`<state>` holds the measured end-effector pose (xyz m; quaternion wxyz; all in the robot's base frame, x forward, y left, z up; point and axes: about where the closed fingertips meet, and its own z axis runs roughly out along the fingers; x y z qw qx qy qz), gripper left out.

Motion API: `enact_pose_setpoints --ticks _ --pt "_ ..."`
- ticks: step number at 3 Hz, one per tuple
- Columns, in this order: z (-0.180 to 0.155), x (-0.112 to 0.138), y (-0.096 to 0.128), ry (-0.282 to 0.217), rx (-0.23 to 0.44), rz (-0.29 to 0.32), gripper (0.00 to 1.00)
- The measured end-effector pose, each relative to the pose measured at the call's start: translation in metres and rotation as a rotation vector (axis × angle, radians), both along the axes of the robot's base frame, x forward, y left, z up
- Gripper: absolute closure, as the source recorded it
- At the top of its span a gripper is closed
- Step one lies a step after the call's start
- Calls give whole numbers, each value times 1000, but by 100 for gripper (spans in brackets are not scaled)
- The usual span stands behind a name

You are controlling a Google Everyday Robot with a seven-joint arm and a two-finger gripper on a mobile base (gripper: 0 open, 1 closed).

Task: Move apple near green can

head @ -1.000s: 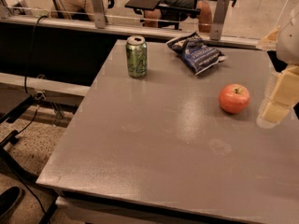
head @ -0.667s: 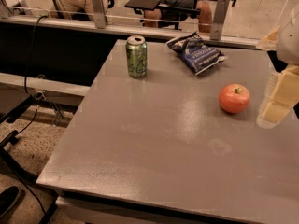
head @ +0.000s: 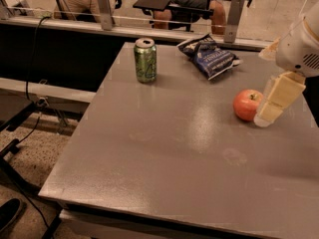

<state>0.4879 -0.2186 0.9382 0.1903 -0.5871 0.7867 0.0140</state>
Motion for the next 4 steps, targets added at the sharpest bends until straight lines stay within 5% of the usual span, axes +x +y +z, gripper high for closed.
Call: enact_pose_setpoints --ticks 2,4 --pt "-60 53 -8 24 106 4 0" --pt "-84 58 -31 67 112 3 0"
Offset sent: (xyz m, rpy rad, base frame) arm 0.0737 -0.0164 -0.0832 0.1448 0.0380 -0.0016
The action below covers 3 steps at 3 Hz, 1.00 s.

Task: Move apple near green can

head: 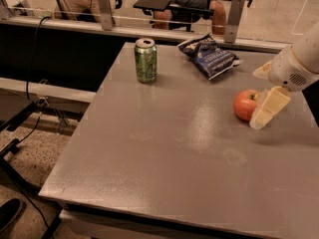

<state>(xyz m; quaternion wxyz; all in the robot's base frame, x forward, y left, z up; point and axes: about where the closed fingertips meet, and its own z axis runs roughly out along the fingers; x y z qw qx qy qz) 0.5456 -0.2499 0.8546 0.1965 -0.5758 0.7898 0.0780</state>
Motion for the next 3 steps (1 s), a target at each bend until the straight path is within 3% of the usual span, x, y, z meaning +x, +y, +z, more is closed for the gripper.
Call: enact_pose_setpoints --ticks 1,2,3 --pt "-5 -4 -8 20 4 4 17" --pt "0 -10 -1 32 25 28 49" --pt "4 -13 6 38 35 46 71"
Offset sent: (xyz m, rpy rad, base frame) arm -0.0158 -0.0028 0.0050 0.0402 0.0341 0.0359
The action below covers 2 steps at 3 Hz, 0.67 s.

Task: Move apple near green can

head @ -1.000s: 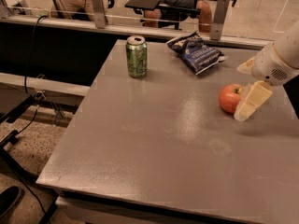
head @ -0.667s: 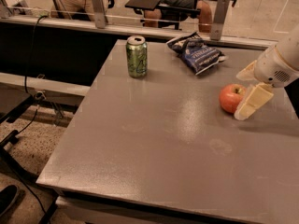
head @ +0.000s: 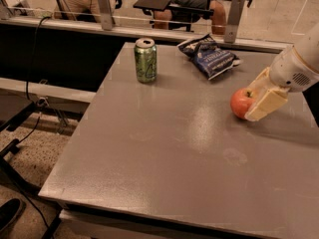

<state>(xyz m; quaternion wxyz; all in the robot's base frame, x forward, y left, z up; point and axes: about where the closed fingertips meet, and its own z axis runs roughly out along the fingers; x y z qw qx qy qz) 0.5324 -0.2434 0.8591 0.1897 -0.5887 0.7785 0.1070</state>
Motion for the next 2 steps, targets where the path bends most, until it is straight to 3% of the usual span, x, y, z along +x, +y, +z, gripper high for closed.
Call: enact_pose_setpoints --ticks 1,2 --pt "13 10 41 12 21 36 100" --pt "18 24 73 16 52 31 100"
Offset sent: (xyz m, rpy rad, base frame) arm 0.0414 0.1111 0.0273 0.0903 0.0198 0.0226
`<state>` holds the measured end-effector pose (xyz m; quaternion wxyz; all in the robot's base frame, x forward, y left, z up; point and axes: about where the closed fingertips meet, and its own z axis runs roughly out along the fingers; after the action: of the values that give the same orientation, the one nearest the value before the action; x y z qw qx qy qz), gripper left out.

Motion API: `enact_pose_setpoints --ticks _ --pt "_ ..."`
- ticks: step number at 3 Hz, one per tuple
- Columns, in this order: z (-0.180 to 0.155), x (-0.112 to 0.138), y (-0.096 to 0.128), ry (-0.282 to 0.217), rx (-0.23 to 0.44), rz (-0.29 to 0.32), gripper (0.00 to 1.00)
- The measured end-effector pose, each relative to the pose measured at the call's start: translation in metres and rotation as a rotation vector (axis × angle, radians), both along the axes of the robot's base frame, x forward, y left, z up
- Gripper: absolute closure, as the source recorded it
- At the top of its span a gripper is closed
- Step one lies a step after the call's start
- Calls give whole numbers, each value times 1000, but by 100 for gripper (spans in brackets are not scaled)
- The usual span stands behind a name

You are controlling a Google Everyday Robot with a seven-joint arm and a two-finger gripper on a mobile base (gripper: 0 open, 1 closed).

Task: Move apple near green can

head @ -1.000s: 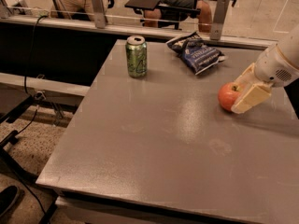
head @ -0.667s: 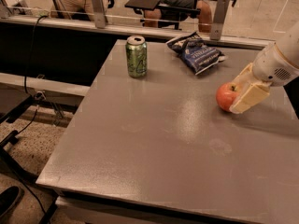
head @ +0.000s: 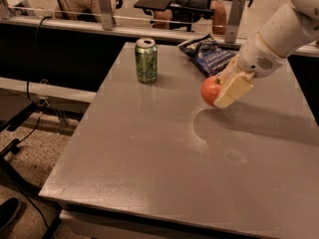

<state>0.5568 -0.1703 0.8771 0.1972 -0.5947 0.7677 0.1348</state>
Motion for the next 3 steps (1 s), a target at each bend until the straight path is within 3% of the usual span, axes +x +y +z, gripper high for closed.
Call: enact_pose_setpoints --ticks 2,3 --pt "13 52 88 -28 38 10 100" --pt "11 64 108 -24 35 24 100"
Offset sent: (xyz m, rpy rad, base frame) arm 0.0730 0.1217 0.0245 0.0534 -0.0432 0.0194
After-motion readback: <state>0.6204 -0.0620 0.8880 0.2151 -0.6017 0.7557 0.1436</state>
